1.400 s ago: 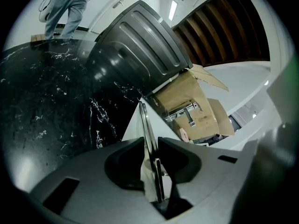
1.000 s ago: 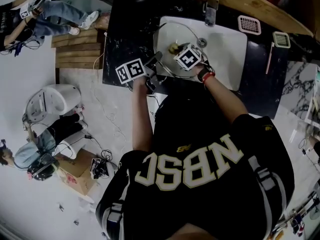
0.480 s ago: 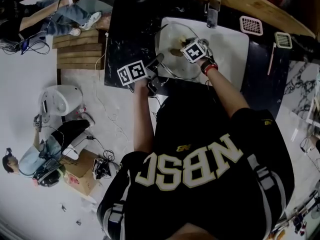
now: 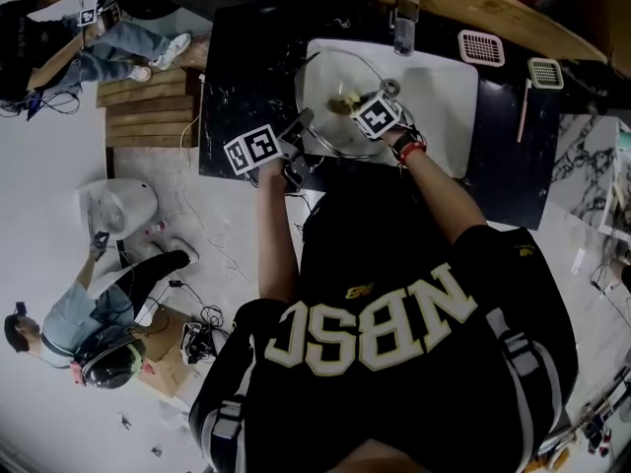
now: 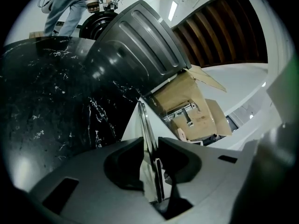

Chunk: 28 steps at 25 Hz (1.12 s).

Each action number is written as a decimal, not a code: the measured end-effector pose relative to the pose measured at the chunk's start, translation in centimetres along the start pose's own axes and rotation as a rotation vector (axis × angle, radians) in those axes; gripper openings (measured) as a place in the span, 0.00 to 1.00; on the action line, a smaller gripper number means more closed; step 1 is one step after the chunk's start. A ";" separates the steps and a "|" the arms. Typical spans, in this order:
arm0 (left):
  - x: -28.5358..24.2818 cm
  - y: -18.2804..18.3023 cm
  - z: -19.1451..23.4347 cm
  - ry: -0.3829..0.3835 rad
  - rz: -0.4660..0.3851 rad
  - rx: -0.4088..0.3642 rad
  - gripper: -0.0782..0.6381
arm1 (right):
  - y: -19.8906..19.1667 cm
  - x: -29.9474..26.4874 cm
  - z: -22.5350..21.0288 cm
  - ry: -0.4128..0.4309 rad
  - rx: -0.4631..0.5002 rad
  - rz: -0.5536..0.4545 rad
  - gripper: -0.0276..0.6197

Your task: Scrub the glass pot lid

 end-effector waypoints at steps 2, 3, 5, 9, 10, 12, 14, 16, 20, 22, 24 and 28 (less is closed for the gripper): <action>0.0 -0.1 0.0 0.003 -0.011 -0.008 0.26 | -0.1 0.3 0.7 0.012 0.003 -0.021 0.12; -0.1 -0.1 0.0 0.003 -0.017 -0.011 0.26 | -0.2 0.5 1.1 0.026 0.000 -0.036 0.12; -0.1 -0.1 0.1 -0.001 -0.026 -0.014 0.26 | -0.2 1.1 1.9 0.051 0.003 -0.058 0.12; 0.0 -0.2 0.2 0.019 -0.029 -0.008 0.26 | -0.2 1.7 2.3 0.073 0.035 -0.085 0.13; 0.0 -0.1 0.1 0.031 -0.026 -0.014 0.26 | -0.3 1.8 1.9 0.101 0.016 -0.097 0.14; -0.1 0.1 -0.2 0.061 -0.015 -0.040 0.26 | -0.8 2.7 0.7 0.137 -0.058 -0.140 0.14; 0.1 0.0 -0.5 0.103 0.001 -0.089 0.26 | -1.5 4.0 -0.5 0.142 -0.128 -0.200 0.14; 0.6 0.1 -0.8 0.146 0.010 -0.142 0.26 | -2.3 5.4 -1.6 0.137 -0.177 -0.254 0.14; 1.9 0.1 -1.5 0.174 -0.025 -0.180 0.26 | -4.9 9.4 -3.3 0.102 -0.274 -0.378 0.14; 2.7 0.0 -1.8 0.171 -0.052 -0.184 0.26 | -6.0 11.7 -3.8 0.077 -0.304 -0.440 0.14; 3.1 -0.1 -2.5 0.176 -0.074 -0.207 0.26 | -7.0 14.1 -4.4 0.043 -0.332 -0.498 0.14; 2.6 0.1 -6.1 0.186 -0.091 -0.329 0.26 | -8.3 18.6 -5.6 -0.041 -0.355 -0.614 0.14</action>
Point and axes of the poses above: the fingertips, and each gripper's own axes: x backward along the fingers, z to its left, y out of its top, the point moved 7 cm from there along x, backward along the fingers, and after that the axes turned 15 degrees about z, right-handed, at the moved point
